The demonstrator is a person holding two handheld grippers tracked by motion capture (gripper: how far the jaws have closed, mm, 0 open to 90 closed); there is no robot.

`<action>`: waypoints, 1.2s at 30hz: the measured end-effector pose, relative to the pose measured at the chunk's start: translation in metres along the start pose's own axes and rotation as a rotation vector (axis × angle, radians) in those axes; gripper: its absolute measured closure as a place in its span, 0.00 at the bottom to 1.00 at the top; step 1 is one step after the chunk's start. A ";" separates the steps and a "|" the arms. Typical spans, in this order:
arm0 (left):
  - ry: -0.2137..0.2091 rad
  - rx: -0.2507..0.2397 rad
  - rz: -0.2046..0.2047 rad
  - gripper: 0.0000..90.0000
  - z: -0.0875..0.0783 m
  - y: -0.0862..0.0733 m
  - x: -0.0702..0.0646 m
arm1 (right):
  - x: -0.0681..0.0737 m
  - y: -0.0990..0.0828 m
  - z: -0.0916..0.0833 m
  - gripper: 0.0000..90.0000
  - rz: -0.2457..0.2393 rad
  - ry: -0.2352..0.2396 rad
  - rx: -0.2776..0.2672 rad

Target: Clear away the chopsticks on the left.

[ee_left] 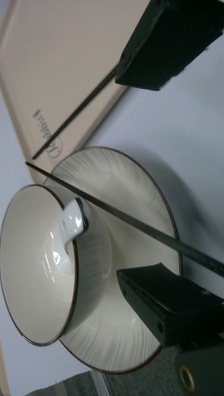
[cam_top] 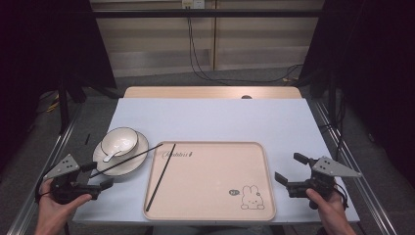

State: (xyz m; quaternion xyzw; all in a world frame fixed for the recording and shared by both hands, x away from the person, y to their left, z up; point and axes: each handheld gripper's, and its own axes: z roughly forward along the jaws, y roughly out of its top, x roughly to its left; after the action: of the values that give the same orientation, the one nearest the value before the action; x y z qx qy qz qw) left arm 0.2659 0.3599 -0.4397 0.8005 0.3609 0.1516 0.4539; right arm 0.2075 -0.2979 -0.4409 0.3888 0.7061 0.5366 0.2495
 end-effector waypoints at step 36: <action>-0.024 0.241 0.103 0.75 0.049 0.017 0.026 | 0.000 0.000 0.000 0.01 0.003 -0.004 0.001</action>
State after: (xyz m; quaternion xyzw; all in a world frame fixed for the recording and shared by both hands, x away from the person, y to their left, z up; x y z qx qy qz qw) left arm 0.3193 0.3428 -0.4543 0.8684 0.3296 0.1205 0.3502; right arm 0.2077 -0.2981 -0.4408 0.3910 0.7052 0.5361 0.2498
